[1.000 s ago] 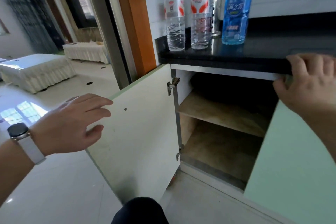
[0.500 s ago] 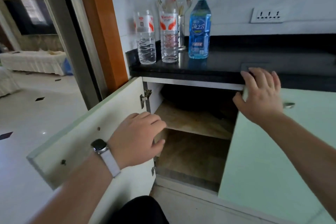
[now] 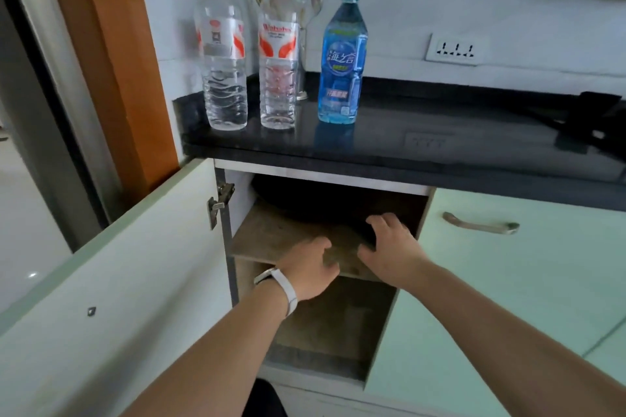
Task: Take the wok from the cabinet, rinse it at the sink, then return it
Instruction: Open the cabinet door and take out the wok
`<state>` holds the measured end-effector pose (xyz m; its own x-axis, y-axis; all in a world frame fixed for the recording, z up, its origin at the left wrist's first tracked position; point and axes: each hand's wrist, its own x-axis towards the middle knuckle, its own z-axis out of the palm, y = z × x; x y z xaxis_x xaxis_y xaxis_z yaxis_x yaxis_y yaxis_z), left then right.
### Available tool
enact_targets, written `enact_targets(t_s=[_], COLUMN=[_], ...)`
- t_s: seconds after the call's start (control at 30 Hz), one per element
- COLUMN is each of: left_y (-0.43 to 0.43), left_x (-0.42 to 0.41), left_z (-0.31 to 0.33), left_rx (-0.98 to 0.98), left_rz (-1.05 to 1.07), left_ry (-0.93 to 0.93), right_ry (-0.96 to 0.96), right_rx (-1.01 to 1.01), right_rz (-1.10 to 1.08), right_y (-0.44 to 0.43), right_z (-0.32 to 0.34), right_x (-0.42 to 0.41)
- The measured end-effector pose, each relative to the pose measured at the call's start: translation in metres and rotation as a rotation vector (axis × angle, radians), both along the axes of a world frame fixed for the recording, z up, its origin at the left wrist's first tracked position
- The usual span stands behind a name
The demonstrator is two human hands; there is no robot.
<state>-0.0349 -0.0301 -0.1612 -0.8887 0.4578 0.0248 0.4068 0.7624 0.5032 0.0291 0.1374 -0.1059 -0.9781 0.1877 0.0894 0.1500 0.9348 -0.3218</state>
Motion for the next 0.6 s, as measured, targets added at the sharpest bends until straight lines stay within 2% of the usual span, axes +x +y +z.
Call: enact_targets(t_s=[0.23,0.4,0.5,0.6], left_y=[0.039,0.054,0.061,0.067], left_x=[-0.041,-0.066,-0.071,-0.079], left_z=[-0.018,-0.028,-0.029,-0.033], left_rx=[0.284,0.56,0.67,0.708], left_rz=[0.115,0.205,0.247,0.292], left_ry=[-0.287,-0.495,-0.608,-0.664], right_ry=[-0.201,-0.24,-0.252,-0.359], right_rx=[-0.042,-0.014,-0.08,-0.263], right_rz=[-0.075,-0.042,-0.065,-0.143], right_y=[-0.003,0.0,0.003,0.005], right_z=[-0.004,-0.005,-0.011,-0.018], right_x=[-0.051,-0.073,-0.082,-0.089])
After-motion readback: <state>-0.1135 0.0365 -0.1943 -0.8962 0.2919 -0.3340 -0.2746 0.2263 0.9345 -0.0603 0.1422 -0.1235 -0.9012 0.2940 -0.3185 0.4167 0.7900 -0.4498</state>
